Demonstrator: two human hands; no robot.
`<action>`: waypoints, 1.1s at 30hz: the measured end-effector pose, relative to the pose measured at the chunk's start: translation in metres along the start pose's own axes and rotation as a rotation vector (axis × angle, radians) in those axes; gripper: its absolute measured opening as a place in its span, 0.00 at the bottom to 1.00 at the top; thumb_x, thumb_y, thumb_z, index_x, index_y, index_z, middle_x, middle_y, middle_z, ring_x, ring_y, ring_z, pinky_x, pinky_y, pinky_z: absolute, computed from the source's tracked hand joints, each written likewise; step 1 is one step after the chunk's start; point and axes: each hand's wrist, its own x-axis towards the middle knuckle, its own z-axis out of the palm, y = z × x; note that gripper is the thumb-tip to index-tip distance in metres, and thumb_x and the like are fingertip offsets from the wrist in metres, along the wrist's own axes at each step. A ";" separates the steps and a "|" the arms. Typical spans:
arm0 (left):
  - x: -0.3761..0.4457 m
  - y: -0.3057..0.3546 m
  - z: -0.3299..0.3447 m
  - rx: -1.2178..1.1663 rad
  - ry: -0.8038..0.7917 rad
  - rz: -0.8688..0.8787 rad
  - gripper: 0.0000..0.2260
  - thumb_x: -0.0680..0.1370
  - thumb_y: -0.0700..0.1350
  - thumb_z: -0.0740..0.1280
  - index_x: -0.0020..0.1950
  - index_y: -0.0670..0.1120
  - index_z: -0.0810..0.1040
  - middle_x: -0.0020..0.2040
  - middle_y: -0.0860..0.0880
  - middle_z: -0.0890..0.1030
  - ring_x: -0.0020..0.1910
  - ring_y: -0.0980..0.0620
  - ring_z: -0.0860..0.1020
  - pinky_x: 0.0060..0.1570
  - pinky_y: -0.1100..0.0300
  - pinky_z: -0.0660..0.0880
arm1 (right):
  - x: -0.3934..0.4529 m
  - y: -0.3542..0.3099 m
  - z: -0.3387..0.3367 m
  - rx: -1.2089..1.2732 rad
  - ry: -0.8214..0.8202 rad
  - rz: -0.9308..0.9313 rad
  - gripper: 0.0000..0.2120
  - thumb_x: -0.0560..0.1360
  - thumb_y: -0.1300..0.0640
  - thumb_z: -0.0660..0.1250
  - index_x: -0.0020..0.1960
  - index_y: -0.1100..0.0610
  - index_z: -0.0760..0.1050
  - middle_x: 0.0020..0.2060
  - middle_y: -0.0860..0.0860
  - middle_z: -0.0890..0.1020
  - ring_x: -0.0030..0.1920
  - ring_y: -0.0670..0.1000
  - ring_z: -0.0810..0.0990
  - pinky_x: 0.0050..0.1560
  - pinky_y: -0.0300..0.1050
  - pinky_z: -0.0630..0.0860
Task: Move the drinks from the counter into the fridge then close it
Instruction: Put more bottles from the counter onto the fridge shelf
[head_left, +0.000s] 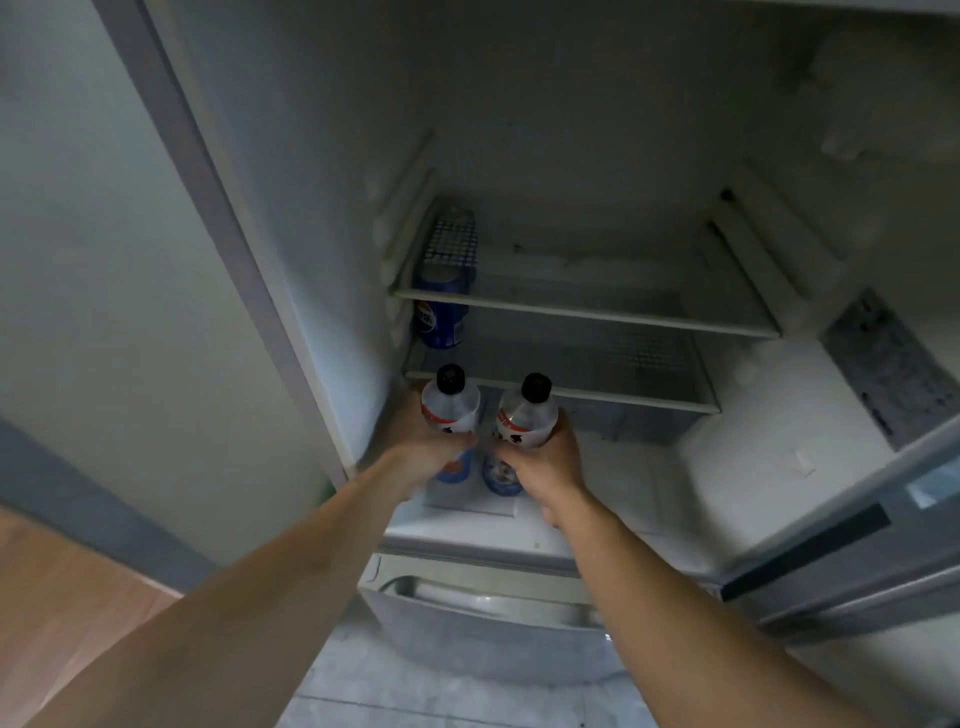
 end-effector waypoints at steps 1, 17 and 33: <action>0.001 -0.001 -0.001 0.016 -0.018 0.016 0.24 0.67 0.39 0.80 0.55 0.53 0.74 0.56 0.48 0.81 0.57 0.47 0.79 0.61 0.46 0.77 | -0.001 -0.001 0.005 -0.023 -0.006 -0.026 0.25 0.59 0.49 0.81 0.49 0.31 0.75 0.42 0.35 0.84 0.42 0.37 0.83 0.35 0.30 0.76; 0.004 0.052 -0.017 -0.102 -0.233 -0.325 0.42 0.67 0.75 0.65 0.77 0.55 0.63 0.71 0.39 0.73 0.45 0.35 0.83 0.44 0.40 0.82 | 0.003 -0.097 -0.003 -0.204 -0.245 0.265 0.42 0.71 0.22 0.50 0.73 0.51 0.68 0.69 0.54 0.75 0.66 0.59 0.73 0.51 0.59 0.79; -0.074 -0.041 -0.022 -0.609 -0.243 -0.215 0.17 0.76 0.34 0.68 0.61 0.50 0.75 0.61 0.43 0.74 0.57 0.42 0.77 0.48 0.49 0.82 | -0.093 -0.018 -0.009 0.547 -0.057 0.505 0.18 0.74 0.62 0.67 0.62 0.53 0.68 0.49 0.57 0.77 0.44 0.58 0.78 0.39 0.51 0.82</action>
